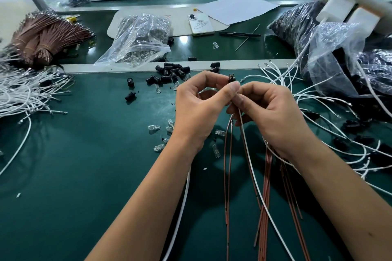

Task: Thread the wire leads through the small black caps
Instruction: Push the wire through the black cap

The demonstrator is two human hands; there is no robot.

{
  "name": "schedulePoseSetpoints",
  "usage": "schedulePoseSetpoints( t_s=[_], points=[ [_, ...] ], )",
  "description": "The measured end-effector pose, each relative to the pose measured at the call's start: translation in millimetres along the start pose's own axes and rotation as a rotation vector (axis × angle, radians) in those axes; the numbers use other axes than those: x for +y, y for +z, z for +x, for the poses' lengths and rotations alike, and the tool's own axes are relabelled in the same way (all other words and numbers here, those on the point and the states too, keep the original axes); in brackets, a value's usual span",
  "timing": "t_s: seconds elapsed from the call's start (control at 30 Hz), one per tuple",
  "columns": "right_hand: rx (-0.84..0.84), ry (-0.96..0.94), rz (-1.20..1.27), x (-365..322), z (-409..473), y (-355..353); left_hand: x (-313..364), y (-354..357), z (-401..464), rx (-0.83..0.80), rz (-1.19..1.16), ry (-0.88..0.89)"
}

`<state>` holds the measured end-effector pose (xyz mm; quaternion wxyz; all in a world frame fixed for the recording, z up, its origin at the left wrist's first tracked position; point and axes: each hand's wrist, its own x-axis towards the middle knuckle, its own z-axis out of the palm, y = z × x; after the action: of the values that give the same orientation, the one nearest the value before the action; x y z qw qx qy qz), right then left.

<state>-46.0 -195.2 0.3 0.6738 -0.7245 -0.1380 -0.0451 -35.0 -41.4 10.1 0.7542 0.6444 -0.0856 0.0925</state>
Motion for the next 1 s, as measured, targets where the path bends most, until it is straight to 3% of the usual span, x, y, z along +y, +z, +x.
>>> schedulePoseSetpoints(
  t_s=[0.33, 0.7, 1.0],
  points=[
    [-0.011, 0.011, 0.01, -2.3, -0.5, 1.6, 1.4, -2.0, 1.3, 0.054, -0.083, 0.003],
    [0.058, 0.037, 0.069, -6.7, -2.5, 3.3, 1.1, 0.2, -0.8, 0.061, -0.245, -0.111],
    [-0.001, 0.028, 0.001, -7.6, -2.5, 2.7, -0.2, 2.7, -1.0, 0.082, -0.204, -0.059]
  ],
)
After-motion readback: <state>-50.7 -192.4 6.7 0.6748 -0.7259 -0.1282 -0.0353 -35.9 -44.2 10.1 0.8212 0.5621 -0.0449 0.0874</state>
